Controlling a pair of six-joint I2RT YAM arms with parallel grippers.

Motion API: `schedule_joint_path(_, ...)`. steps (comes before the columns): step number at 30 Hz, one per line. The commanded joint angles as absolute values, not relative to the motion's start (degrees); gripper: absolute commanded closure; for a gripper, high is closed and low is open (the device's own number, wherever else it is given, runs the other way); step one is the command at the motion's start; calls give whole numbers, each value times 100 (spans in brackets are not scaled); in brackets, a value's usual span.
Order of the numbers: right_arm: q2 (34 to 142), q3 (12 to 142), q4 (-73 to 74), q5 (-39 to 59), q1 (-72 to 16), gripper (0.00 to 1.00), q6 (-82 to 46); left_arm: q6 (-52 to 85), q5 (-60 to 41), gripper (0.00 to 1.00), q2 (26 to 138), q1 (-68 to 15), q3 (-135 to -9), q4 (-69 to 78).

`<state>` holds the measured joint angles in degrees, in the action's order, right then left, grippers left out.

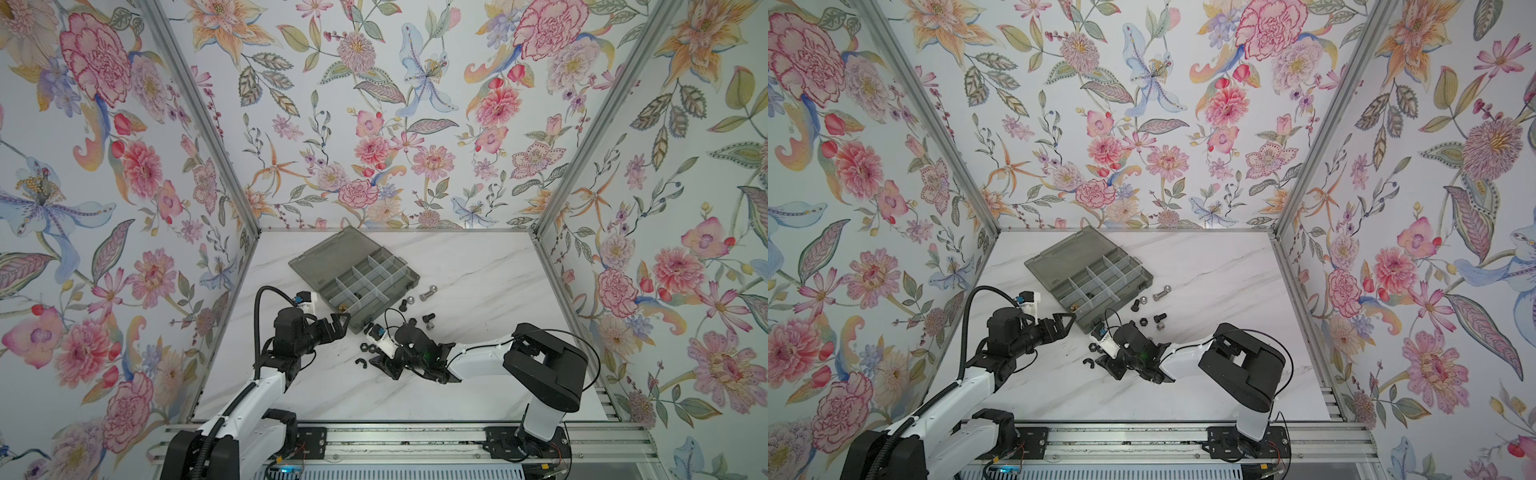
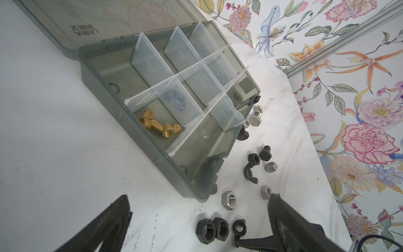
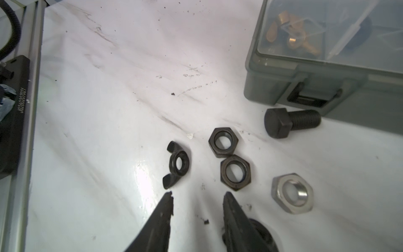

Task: Sort the screws and nuts into containers
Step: 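Lower the right gripper and close it on the black wing nut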

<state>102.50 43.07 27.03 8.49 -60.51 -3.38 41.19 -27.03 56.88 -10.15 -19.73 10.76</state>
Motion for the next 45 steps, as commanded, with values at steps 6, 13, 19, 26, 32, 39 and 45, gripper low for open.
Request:
schedule_joint_path(6,10509,4375,3228,651,-6181,60,-522,4084,-2786,1,5658,-1055,-1898,1153)
schedule_joint_path(13,10669,4412,3407,684,-6218,60,-562,4086,-2791,1,5652,-1055,-1907,1140)
schedule_joint_path(19,10779,4438,3533,704,-6233,60,-606,4076,-2795,1,5669,-1055,-1916,1139)
schedule_joint_path(26,10863,4482,3612,797,-6273,60,-623,4071,-2786,1,5668,-1055,-1907,1141)
schedule_joint_path(32,10984,4598,3595,817,-6292,60,-606,4074,-2795,0,5695,-1055,-1907,1158)
schedule_joint_path(39,11122,4755,3591,897,-6289,60,-543,4069,-2804,0,5691,-1055,-1898,1152)
schedule_joint_path(45,11248,4835,3602,925,-6286,60,-534,4042,-2795,1,5686,-1055,-1894,1139)
